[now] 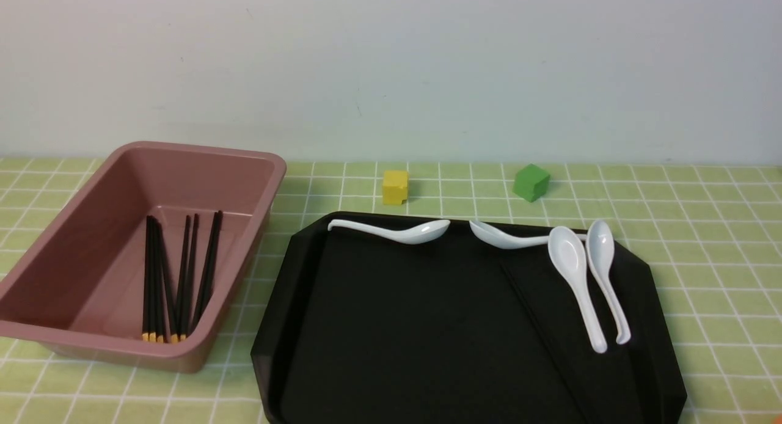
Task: On green tablecloth take chopsticks from black tray and put them in box.
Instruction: 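Move the gripper over the chopsticks on the black tray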
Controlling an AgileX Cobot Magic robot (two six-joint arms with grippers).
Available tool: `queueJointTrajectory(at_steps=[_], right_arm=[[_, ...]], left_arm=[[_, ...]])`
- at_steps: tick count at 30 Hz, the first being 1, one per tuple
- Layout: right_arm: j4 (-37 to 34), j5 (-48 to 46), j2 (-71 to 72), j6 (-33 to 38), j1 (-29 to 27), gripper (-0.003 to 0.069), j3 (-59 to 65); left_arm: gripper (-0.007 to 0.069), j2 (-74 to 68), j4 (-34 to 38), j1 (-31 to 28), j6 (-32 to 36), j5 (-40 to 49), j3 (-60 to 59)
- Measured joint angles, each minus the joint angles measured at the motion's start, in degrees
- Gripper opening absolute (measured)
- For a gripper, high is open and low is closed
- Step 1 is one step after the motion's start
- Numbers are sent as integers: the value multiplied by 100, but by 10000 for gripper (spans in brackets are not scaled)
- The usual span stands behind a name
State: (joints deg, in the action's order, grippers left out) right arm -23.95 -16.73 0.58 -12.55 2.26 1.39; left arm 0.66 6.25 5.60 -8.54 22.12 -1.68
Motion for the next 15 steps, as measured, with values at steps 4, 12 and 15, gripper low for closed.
queueJointTrajectory(at_steps=[4,12,15], right_arm=[[-906,227,0,-331,0,194,0],[-1123,258,0,-223,0,202,-66],[-1106,473,-8,96,0,197,-487]], left_arm=[[238,0,0,0,0,0,0],[238,0,0,0,0,0,0],[238,0,0,0,0,0,0]])
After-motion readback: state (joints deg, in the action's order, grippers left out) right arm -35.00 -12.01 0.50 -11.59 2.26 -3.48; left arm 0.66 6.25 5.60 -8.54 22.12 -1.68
